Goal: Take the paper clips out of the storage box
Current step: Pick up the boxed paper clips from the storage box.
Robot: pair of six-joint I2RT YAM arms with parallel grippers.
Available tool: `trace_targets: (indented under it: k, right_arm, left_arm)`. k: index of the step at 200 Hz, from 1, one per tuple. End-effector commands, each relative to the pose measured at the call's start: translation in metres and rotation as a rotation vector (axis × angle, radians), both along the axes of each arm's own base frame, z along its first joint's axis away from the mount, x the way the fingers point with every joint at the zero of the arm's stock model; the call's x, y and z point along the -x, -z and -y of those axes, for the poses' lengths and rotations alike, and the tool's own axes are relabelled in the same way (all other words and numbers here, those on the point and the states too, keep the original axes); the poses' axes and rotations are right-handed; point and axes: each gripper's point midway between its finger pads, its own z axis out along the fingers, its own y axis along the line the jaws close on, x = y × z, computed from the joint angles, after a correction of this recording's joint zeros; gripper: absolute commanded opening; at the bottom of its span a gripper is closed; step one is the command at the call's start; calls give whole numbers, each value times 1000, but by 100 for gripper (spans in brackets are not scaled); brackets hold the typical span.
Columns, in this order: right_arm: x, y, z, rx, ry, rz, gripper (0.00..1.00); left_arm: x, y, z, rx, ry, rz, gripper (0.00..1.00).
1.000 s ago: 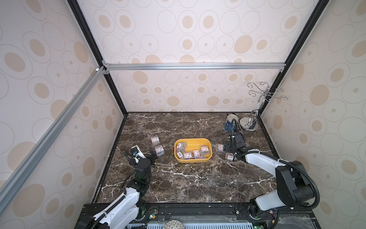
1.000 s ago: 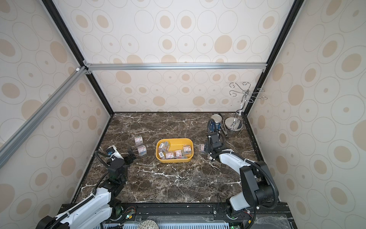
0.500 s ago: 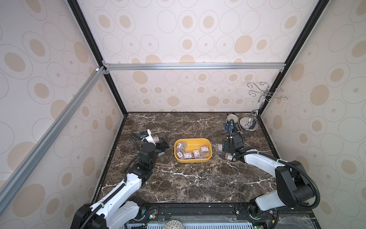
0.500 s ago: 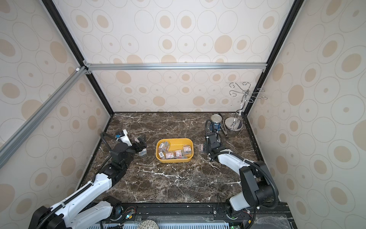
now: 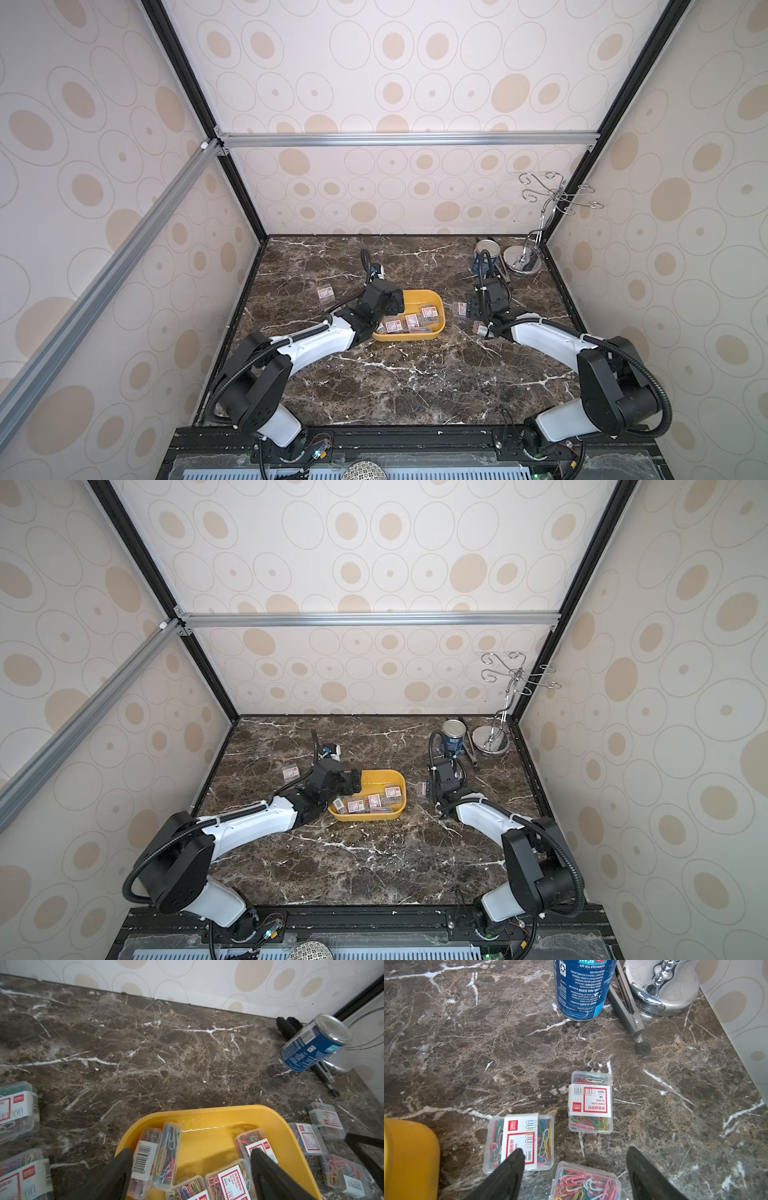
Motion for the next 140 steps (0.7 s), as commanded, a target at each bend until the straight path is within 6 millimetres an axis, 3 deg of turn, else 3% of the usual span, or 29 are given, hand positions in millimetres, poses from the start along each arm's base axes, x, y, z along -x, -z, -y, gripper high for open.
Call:
trace_targets:
  k: [1, 32, 65, 140]
  right_arm:
    - [-1, 0, 2, 29, 10, -9, 79]
    - [-2, -1, 2, 44, 14, -12, 79]
    - [-2, -1, 2, 43, 13, -8, 79]
    - [-3, 0, 0, 55, 10, -19, 79]
  left_arm:
    - [-3, 11, -3, -125, -19, -66, 68]
    - [-6, 32, -10, -250, -75, -124, 60]
    - [-6, 53, -4, -326, -63, -170, 47]
    - [-1, 72, -4, -395, -86, -203, 47]
